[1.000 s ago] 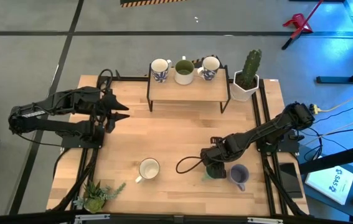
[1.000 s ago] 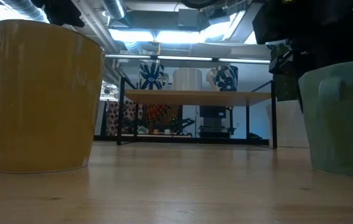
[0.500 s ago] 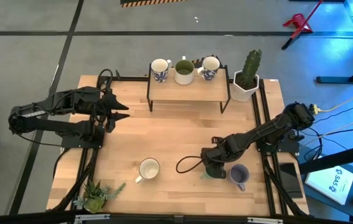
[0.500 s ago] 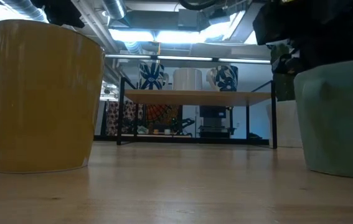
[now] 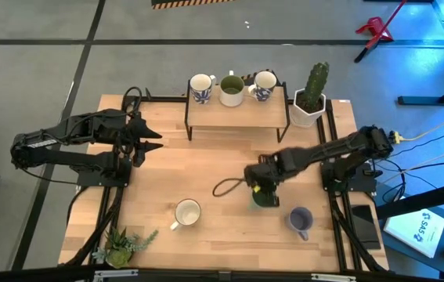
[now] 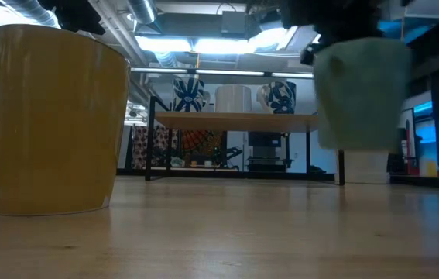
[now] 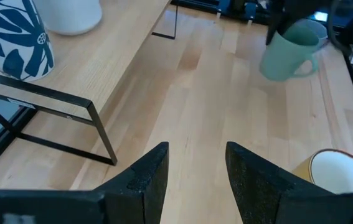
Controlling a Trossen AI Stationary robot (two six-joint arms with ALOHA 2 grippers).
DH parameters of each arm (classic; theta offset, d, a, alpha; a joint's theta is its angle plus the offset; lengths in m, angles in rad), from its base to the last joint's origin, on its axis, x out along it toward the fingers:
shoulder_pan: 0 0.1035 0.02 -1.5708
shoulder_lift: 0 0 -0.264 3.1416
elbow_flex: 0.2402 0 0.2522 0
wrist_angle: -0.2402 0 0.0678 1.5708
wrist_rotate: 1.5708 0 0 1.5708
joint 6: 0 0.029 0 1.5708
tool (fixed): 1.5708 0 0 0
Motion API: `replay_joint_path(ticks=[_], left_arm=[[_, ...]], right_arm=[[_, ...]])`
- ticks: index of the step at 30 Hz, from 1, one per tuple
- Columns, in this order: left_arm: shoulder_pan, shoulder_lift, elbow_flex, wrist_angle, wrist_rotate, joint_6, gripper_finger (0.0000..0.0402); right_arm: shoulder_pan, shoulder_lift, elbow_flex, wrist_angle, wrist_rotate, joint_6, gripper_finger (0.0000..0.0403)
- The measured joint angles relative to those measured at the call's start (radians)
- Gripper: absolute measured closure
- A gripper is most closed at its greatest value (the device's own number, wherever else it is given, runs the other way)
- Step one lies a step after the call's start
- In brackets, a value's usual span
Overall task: Place coffee mugs
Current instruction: Put the green mug on the shelf
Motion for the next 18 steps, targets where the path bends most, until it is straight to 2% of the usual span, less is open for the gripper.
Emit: replay_joint_path(ticks=[8,18], left_arm=[[0.0,0.0,0.0,0.0,0.0,-0.001,0.0248],[0.0,0.0,0.0,0.0,-0.022,-0.008,0.0248]], right_arm=[[-0.22,-0.001,0.201,-0.157,0.073,-0.242,0.0401],[-0.485,-0.001,0.348,-0.278,0.094,-0.479,0.0402]])
